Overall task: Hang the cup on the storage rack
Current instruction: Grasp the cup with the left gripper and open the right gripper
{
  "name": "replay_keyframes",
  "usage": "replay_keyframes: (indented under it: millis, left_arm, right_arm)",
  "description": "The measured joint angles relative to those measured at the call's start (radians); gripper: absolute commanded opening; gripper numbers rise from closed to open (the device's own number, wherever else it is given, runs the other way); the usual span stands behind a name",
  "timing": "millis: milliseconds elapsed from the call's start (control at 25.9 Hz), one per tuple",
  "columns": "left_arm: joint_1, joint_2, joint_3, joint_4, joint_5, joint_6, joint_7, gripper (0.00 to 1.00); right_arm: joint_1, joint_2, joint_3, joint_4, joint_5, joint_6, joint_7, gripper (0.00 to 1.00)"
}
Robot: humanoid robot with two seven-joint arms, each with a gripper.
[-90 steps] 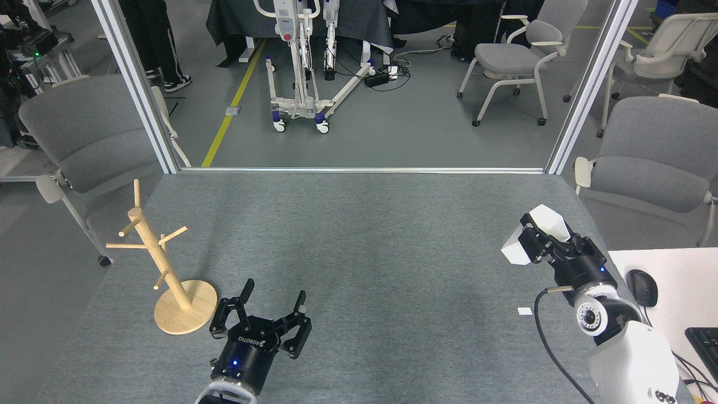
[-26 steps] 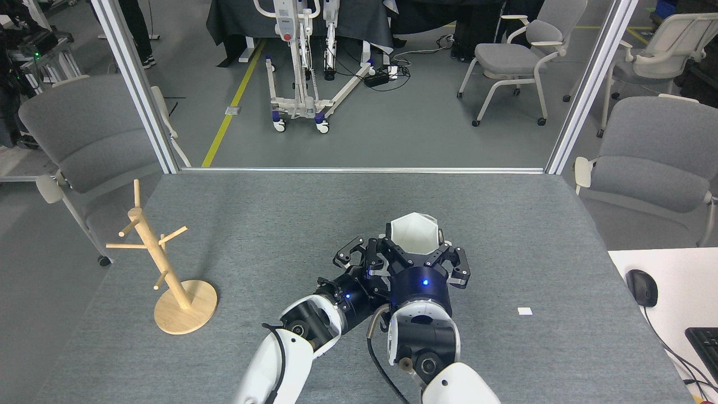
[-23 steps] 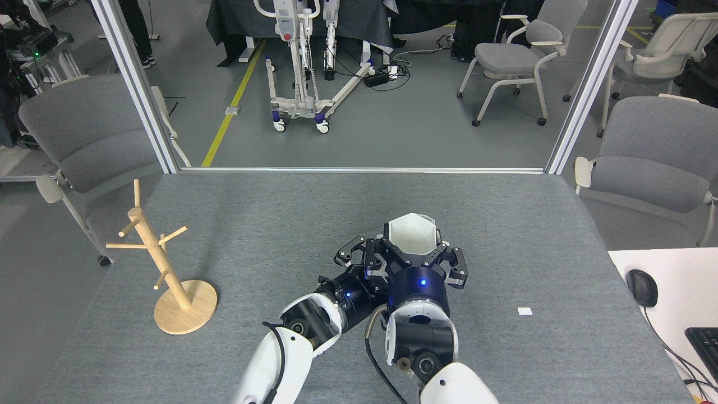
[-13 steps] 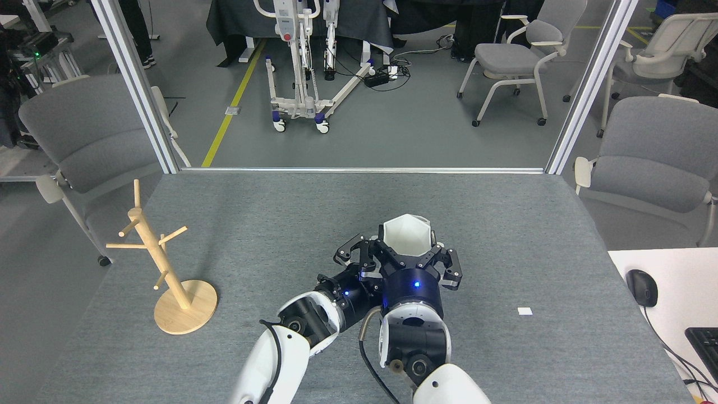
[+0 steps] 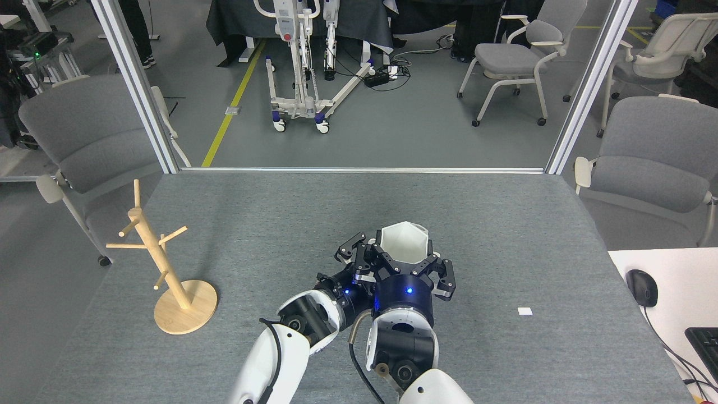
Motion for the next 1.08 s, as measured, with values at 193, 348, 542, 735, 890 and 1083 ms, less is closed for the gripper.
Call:
replay_keyframes:
  millis: [193, 348, 542, 735, 890, 1083]
  left_arm:
    - [0.004, 0.002, 0.001, 0.000, 0.001, -0.001, -0.012, 0.00]
    - [0.004, 0.002, 0.004, 0.002, 0.000, -0.001, -0.014, 0.00]
    - [0.004, 0.003, 0.008, 0.005, 0.000, -0.001, -0.016, 0.00]
    - [0.004, 0.006, 0.008, 0.007, -0.001, -0.004, -0.022, 0.00]
    - [0.006, 0.010, 0.009, 0.008, -0.001, -0.004, -0.015, 0.00]
    - [0.010, 0.013, 0.008, 0.009, 0.000, -0.001, -0.016, 0.00]
  right_arm:
    - [0.001, 0.009, -0.004, 0.000, 0.007, 0.004, 0.004, 0.04]
    - [0.000, 0.008, -0.003, 0.001, 0.008, 0.004, 0.005, 0.63]
    - [-0.001, 0.004, 0.002, 0.001, 0.008, 0.004, 0.007, 1.00]
    - [-0.001, 0.005, 0.024, 0.007, 0.008, 0.004, -0.009, 1.00]
    - [0.000, 0.007, 0.034, 0.011, 0.007, 0.004, -0.050, 1.00]
    - [0.001, 0.007, 0.042, 0.019, 0.004, 0.004, -0.067, 1.00]
